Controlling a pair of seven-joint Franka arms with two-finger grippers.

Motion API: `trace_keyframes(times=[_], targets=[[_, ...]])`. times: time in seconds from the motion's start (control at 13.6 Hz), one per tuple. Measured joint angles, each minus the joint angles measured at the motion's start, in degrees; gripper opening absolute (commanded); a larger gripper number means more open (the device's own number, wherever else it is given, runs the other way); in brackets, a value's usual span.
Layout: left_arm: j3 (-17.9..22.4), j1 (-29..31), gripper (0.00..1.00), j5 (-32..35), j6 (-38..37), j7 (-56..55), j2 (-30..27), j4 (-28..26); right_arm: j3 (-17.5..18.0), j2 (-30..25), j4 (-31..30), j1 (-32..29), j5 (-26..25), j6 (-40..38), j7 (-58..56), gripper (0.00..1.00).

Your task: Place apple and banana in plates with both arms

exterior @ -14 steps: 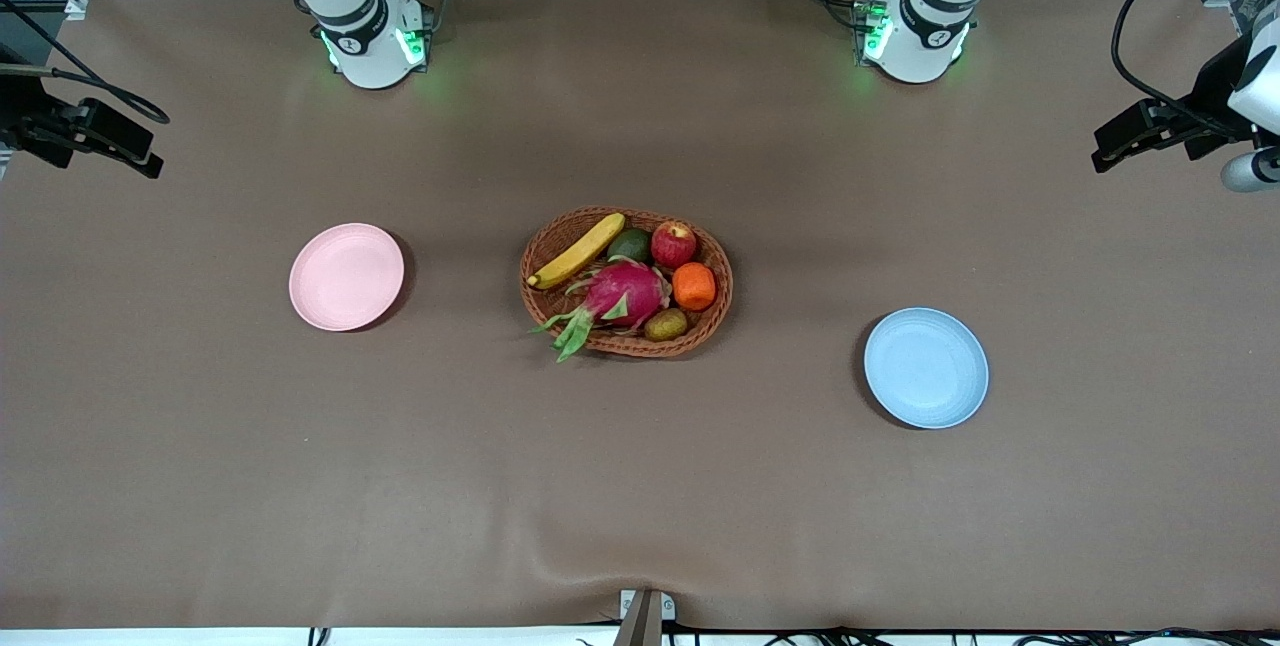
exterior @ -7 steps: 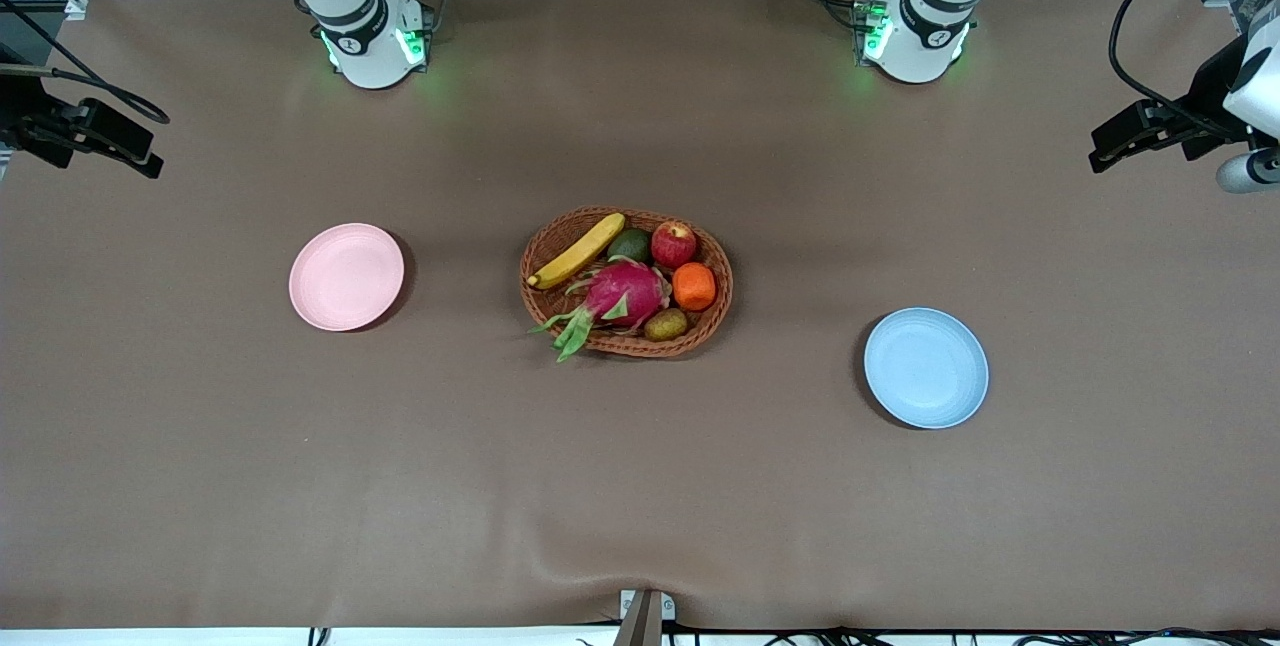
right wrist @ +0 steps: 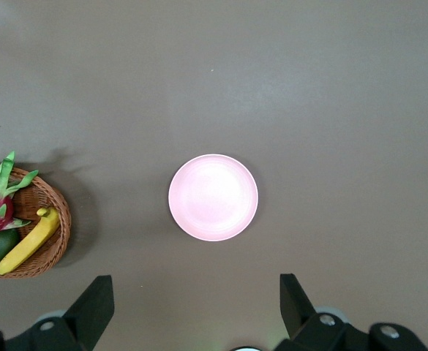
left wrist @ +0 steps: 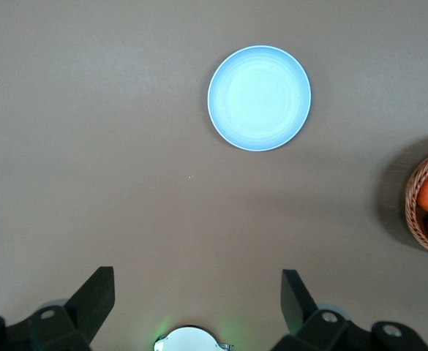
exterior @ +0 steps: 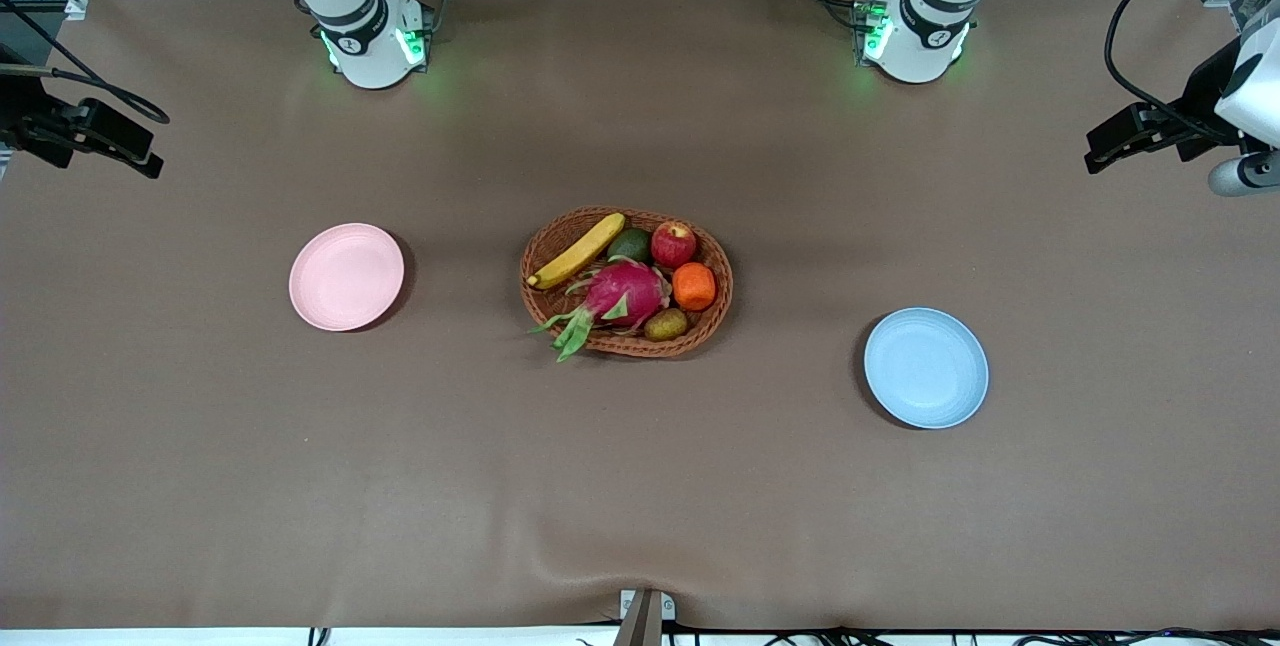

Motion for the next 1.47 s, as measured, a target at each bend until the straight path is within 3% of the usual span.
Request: trace_keyframes(times=[0.66, 0.88, 1.25, 1.47], targets=[[-1.16, -0.4, 1.0, -0.05, 1.69, 0.0, 0.65, -2.0, 0.0, 0.0, 0.0, 0.0, 0.04, 0.0, 0.0, 1.0], [-5.73, -0.8, 1.0, -0.22, 4.43, -1.53, 3.26, -2.44, 0.01, 0.01, 0.01, 0.0, 0.06, 0.01, 0.0, 1.0], [-17.73, -1.55, 1.0, -0.43, 12.77, -14.0, 7.84, -4.49, -0.01, 0.04, 0.02, -0.01, 0.06, 0.01, 0.0, 1.0], [-21.57, -4.24, 1.0, 0.53, 16.91, -16.46, 9.07, -7.16, -0.02, 0.04, 0.02, -0.01, 0.06, 0.0, 0.0, 1.0]])
